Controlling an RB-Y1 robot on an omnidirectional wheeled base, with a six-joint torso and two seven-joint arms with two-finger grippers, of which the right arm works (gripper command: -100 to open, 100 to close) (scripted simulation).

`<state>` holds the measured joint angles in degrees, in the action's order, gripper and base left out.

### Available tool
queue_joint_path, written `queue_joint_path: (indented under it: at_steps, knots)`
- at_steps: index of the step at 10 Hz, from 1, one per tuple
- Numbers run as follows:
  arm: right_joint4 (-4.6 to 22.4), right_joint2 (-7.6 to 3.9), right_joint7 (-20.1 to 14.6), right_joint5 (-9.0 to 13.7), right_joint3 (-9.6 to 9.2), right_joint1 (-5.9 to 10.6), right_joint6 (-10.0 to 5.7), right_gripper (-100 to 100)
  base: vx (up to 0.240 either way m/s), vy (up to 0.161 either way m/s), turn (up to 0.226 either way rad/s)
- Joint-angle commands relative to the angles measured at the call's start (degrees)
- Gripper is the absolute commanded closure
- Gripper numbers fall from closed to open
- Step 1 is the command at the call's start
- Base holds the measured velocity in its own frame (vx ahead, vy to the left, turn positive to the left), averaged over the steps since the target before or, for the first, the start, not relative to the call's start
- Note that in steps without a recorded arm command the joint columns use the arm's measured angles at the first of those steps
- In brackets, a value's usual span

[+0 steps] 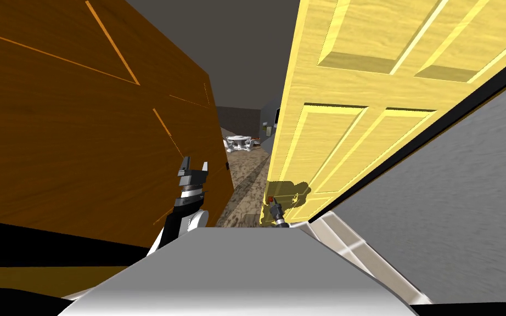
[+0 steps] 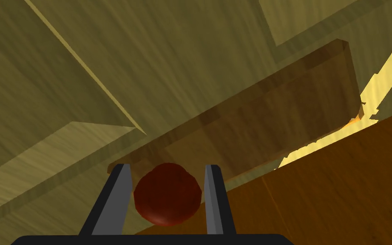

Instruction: Push the door open

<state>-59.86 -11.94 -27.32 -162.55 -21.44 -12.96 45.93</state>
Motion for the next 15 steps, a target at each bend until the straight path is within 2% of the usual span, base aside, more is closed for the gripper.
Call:
queue_joint_path:
  at_steps: [1,3,5,6,7,10,11,13,14,15]
  knots:
    - [-1.13,-0.16,-1.89,0.54,-0.03,0.20,0.22,100,0.036,0.011,-0.006]
    - [-0.71,-0.38,-5.60,2.34,-0.85,0.87,0.57,100,0.043,0.018,-0.035]
    - [-0.49,-0.48,-8.52,3.25,-1.27,1.21,0.74,100,0.040,0.010,-0.018]
    - [-0.49,-0.48,-8.84,3.25,-1.27,1.21,0.74,100,0.031,0.011,-0.008]
    - [-0.28,-0.59,-11.14,4.15,-1.68,1.54,0.91,100,0.034,0.009,-0.022]
    - [0.16,-0.81,-15.34,6.05,-2.55,2.25,1.27,100,0.044,0.016,-0.030]
    - [0.16,-0.81,-15.84,6.05,-2.55,2.25,1.27,100,0.029,0.015,-0.008]
    - [0.63,-1.04,-19.81,8.04,-3.46,2.99,1.65,100,0.041,0.019,-0.040]
    - [0.63,-1.04,-20.58,8.04,-3.46,2.99,1.65,100,0.040,0.012,-0.011]
    - [0.87,-1.16,-22.34,9.04,-3.92,3.36,1.84,100,0.037,0.010,-0.027]
